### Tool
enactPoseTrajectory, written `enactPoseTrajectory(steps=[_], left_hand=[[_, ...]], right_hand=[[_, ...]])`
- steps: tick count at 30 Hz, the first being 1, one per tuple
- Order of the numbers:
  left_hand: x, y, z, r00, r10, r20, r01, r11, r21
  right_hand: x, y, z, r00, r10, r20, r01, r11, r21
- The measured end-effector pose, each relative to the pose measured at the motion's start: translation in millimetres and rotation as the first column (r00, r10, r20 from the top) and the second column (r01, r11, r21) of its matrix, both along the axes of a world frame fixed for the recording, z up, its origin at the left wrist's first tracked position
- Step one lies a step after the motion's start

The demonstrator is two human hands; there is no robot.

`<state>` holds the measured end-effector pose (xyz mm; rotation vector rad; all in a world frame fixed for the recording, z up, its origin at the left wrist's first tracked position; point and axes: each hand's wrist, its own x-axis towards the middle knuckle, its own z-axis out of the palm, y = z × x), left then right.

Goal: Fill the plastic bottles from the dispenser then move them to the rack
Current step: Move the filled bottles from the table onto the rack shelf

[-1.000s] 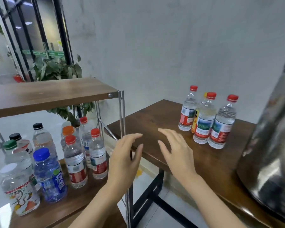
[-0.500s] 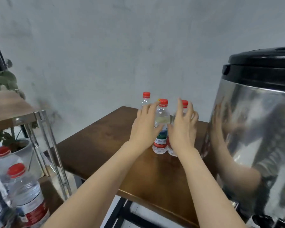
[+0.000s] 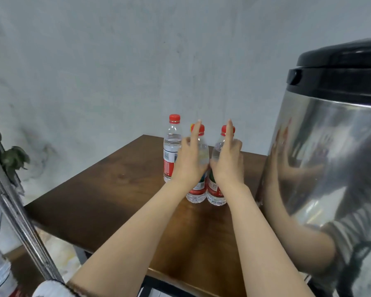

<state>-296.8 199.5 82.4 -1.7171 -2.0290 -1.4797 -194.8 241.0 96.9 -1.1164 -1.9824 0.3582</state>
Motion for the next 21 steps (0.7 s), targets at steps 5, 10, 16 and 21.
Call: enactPoseTrajectory(steps=[5, 10, 16, 21], left_hand=[[0.7, -6.8, -9.6, 0.994, -0.027, 0.106, 0.015, 0.993, 0.113], [7.6, -45.3, -14.1, 0.984, 0.007, 0.178, -0.030, 0.991, 0.129], [18.5, -125.2, -6.9, 0.985, 0.091, 0.145, -0.109, 0.987, 0.122], [17.4, -199.6, -10.0, 0.984, 0.153, 0.096, -0.166, 0.975, 0.146]], right_hand=[[5.5, -9.9, -5.2, 1.000, -0.025, -0.014, 0.025, 0.999, 0.028], [14.3, -37.6, -7.3, 0.997, 0.034, -0.073, -0.031, 0.999, 0.044], [20.6, -93.4, -8.9, 0.978, 0.144, -0.147, -0.141, 0.989, 0.034], [26.2, -147.9, -10.6, 0.956, 0.254, -0.145, -0.248, 0.967, 0.056]])
